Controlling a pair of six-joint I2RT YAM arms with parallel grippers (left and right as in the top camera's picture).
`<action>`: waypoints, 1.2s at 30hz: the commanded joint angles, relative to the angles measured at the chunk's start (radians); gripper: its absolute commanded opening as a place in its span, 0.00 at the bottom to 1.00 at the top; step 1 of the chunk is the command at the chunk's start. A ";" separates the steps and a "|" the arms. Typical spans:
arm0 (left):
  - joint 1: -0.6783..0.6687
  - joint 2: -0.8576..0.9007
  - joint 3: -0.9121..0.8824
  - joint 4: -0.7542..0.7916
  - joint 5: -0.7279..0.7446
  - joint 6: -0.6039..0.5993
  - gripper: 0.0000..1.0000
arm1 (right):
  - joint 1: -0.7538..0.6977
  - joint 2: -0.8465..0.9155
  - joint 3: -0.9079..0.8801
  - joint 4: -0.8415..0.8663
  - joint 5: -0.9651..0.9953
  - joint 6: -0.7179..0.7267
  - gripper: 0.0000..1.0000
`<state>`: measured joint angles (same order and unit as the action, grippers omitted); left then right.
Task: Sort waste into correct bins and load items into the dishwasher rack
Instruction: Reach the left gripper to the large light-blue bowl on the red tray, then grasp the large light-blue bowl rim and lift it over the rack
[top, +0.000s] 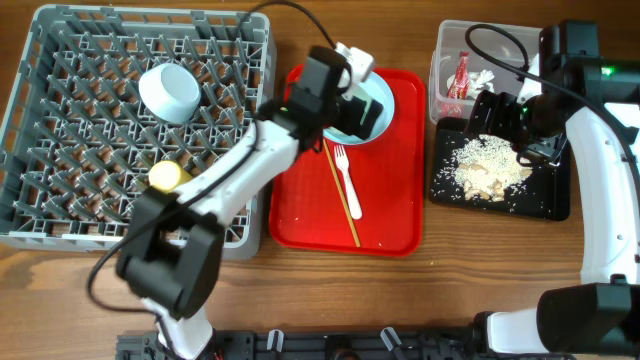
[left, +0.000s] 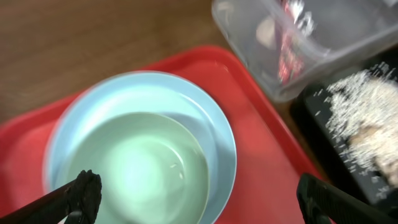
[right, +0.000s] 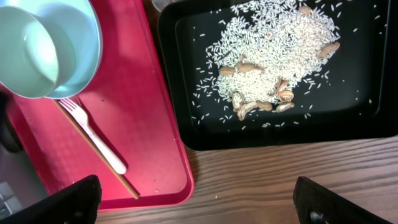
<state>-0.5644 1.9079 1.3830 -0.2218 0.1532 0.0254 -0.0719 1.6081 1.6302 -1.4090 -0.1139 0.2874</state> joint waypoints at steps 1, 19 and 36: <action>-0.016 0.106 0.011 0.012 -0.018 0.023 0.98 | -0.001 -0.011 0.017 -0.002 0.011 0.007 1.00; -0.016 0.168 0.011 -0.124 -0.137 0.023 0.11 | -0.001 -0.011 0.017 -0.002 0.011 0.000 1.00; 0.021 -0.082 0.013 -0.131 -0.037 0.014 0.04 | -0.001 -0.011 0.017 -0.002 0.011 0.000 1.00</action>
<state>-0.5785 1.9656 1.3922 -0.3584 0.0246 0.0475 -0.0719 1.6081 1.6299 -1.4097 -0.1139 0.2871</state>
